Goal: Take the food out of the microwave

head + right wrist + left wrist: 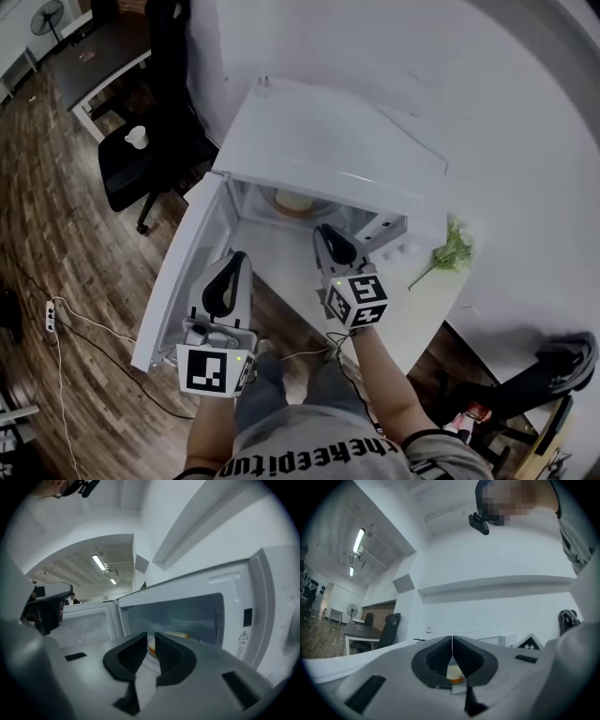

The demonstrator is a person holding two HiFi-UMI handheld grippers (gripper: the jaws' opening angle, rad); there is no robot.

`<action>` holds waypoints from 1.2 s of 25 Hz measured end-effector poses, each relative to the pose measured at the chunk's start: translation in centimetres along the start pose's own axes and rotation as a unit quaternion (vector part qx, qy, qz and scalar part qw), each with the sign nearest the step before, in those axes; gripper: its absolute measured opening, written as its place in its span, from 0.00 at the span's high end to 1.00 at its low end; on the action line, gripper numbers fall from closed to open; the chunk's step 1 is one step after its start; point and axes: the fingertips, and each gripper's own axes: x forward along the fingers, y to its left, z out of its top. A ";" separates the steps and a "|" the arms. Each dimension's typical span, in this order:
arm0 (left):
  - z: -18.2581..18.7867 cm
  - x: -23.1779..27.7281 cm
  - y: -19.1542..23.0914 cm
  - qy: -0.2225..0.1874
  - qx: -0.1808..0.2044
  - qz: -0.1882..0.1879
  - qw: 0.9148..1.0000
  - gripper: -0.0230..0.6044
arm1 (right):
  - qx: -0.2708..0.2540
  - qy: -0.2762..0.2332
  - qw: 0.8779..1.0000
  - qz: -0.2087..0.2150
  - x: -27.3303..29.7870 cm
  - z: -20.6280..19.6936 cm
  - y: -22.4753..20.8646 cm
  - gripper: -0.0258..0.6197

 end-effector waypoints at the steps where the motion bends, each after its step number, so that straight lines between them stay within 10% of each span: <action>1: -0.3 0.0 0.1 0.003 -0.001 0.001 1.000 0.95 | 0.004 0.005 1.000 -0.004 0.5 -0.5 -0.4 0.87; 30: -3.4 1.4 1.6 0.032 -0.021 -0.002 0.999 0.95 | 0.001 0.119 0.991 -0.069 10.5 -7.6 -3.2 0.45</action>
